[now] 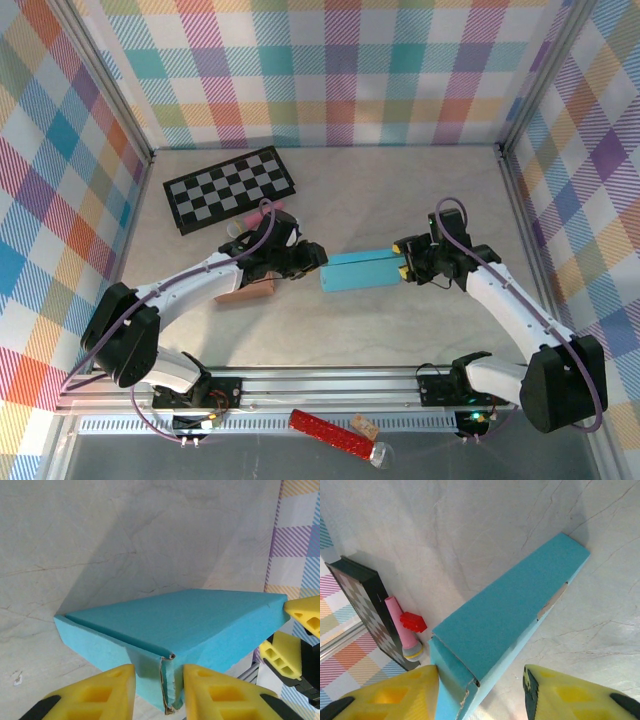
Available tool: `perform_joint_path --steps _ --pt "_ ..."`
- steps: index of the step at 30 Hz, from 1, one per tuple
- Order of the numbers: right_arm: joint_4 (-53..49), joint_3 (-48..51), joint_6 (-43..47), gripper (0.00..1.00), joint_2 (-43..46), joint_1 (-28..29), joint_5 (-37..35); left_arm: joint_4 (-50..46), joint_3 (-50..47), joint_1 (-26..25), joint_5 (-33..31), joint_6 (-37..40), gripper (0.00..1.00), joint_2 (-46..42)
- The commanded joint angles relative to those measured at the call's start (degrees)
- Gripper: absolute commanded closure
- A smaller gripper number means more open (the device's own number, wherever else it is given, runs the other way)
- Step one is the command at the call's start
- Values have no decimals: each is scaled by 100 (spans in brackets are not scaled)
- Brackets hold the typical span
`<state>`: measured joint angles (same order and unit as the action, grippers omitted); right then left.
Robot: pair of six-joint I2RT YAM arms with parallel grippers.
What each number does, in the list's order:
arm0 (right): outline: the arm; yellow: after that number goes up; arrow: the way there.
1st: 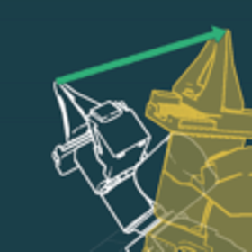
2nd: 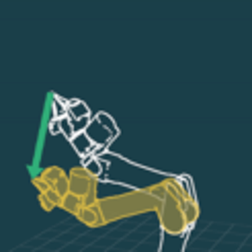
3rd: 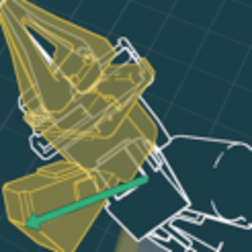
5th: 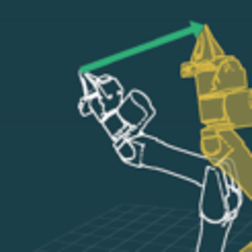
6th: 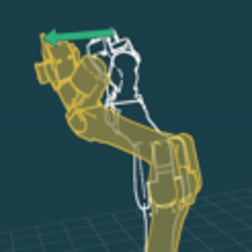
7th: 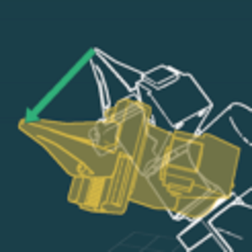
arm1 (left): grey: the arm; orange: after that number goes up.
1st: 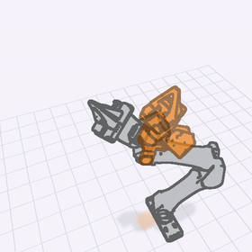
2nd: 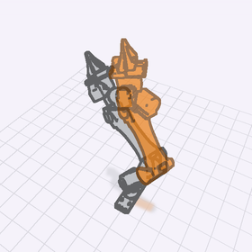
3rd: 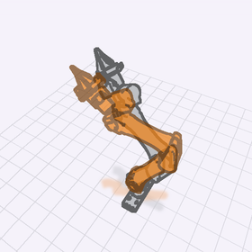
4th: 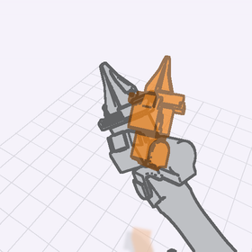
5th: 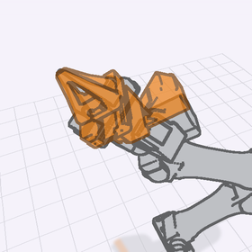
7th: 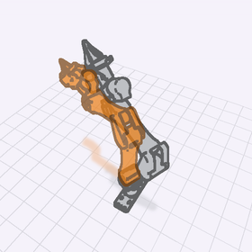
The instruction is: Fold the paper box
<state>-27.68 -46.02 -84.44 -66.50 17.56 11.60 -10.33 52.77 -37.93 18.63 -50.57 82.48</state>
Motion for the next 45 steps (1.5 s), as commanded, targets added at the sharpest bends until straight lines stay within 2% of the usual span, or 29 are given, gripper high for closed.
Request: perform_joint_path --steps 1,8,15,23,29,33,40,45 --pt "-640 -446 465 48 -57 -18 -85 -621 -279 23 -134 117 72 182" --pt "-1218 -919 863 47 265 -88 -245 -701 -254 23 -176 143 72 137" --pt "-1207 -505 671 53 298 -121 -155 -751 -153 23 -158 179 72 207" --pt "-1088 -282 840 57 -16 -201 -175 -752 -160 23 -150 183 72 216" --pt "-1695 -245 910 60 -232 -206 -303 -747 -119 23 -141 204 72 258" --pt "-1556 -93 797 61 -107 -209 -243 -751 -112 23 -134 222 73 266" --pt "-1711 -1103 1230 61 -12 -201 -298 -795 -33 21 -123 249 73 321" --pt "-1541 -1119 1045 56 -119 -201 -244 -804 -21 -4 -145 263 73 314"
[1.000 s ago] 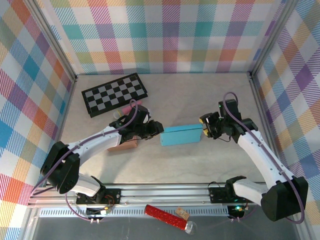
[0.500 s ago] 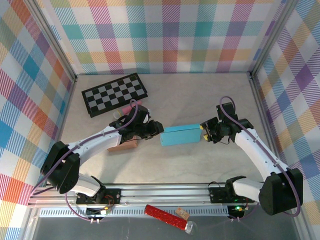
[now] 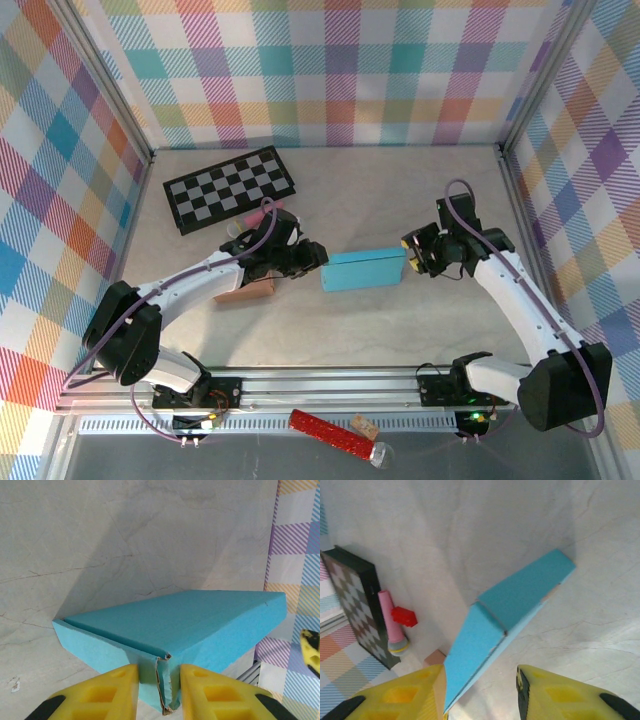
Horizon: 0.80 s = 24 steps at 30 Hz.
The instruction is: Fold the paper box
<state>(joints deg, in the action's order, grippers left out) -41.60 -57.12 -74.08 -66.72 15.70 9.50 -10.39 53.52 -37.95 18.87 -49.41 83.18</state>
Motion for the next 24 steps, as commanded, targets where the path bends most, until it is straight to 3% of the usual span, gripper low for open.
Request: perform_joint_path --steps 1,10,14,19,22,24 --pt "-118 37 -28 56 -133 -15 -27 -798 -96 -9 -180 143 73 236" --pt "293 543 -167 56 -535 -24 173 -815 -74 -19 -173 156 73 252" --pt "-56 653 -156 62 -462 -24 57 -840 -51 -19 -182 178 74 252" --pt "-190 745 -271 62 -210 -27 63 -806 -38 -45 -182 216 74 260" --pt "-253 440 -315 58 -58 -27 53 -848 13 -86 -221 332 74 260" --pt "-343 149 -346 49 -32 -27 24 -879 45 -139 -269 417 74 260"
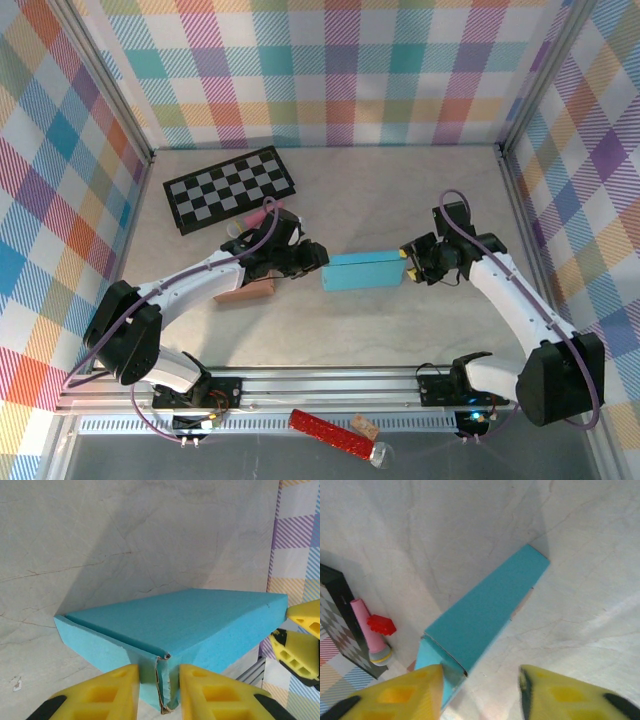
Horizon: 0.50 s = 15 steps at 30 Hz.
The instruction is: Fold the paper box
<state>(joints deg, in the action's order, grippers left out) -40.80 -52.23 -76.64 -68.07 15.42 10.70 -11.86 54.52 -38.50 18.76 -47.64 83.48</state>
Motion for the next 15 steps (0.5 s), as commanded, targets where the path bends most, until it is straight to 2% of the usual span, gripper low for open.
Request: perform_joint_path --steps 1,3,6,10,15 --pt "-465 -452 -151 45 86 -3 -94 -736 -46 -104 -280 267 74 230" --pt "-504 -589 -424 36 -13 2 5 -748 -38 -144 -312 290 74 238" --pt "-357 -558 -972 30 -249 20 290 -739 -42 -184 -356 290 74 231" --pt "108 -488 -1379 26 -495 101 401 -748 -14 -219 -420 299 74 216" --pt "318 -668 -1406 26 -961 208 474 -750 -20 -277 -453 302 74 203"
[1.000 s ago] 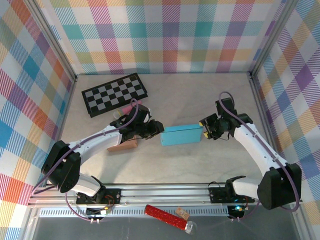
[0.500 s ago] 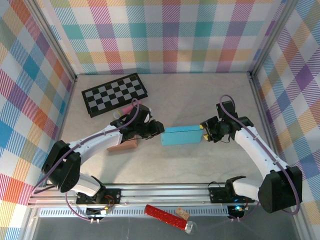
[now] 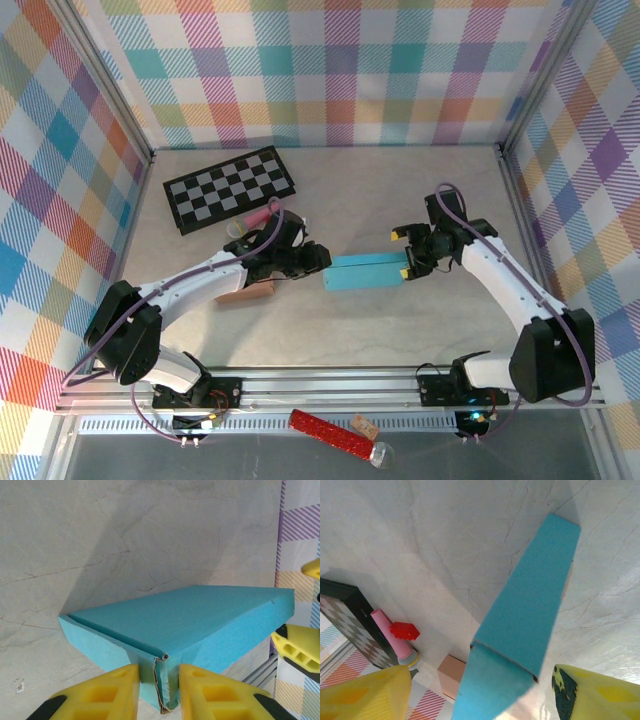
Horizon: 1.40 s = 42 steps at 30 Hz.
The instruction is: Fold the paper box
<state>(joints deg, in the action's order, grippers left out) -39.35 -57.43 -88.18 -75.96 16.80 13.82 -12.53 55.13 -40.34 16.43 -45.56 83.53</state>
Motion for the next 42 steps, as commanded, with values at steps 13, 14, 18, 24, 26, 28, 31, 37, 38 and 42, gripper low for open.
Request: perform_joint_path --steps 13,14,18,24,26,28,31,37,38,42 --pt "1359 359 463 44 -483 144 276 -779 -13 -178 -389 140 68 80" --pt "1530 411 568 44 -497 143 309 -830 19 -183 -424 161 65 45" --pt "2476 734 1063 47 -534 124 371 -1100 188 -183 -553 219 56 -136" --pt "3986 978 1837 54 -977 8 933 -1592 434 -134 -849 310 49 -542" --pt "4419 1010 1964 54 -1143 -12 1097 -1713 480 -61 -906 335 48 -670" --pt "4818 1046 2045 55 -1348 -42 1252 -1831 517 24 -987 389 48 -785" --pt "5605 1083 2092 54 -1820 -71 1562 -1953 518 192 -1030 459 47 -898" --pt "5934 1012 2267 37 -2810 -151 2003 -2115 538 399 -939 555 47 -935" --pt "5382 1007 2481 34 -2656 -168 1795 -2145 538 415 -939 578 47 -951" --pt "3614 872 3257 26 -1924 -252 1084 -2122 493 487 -892 510 47 -921"
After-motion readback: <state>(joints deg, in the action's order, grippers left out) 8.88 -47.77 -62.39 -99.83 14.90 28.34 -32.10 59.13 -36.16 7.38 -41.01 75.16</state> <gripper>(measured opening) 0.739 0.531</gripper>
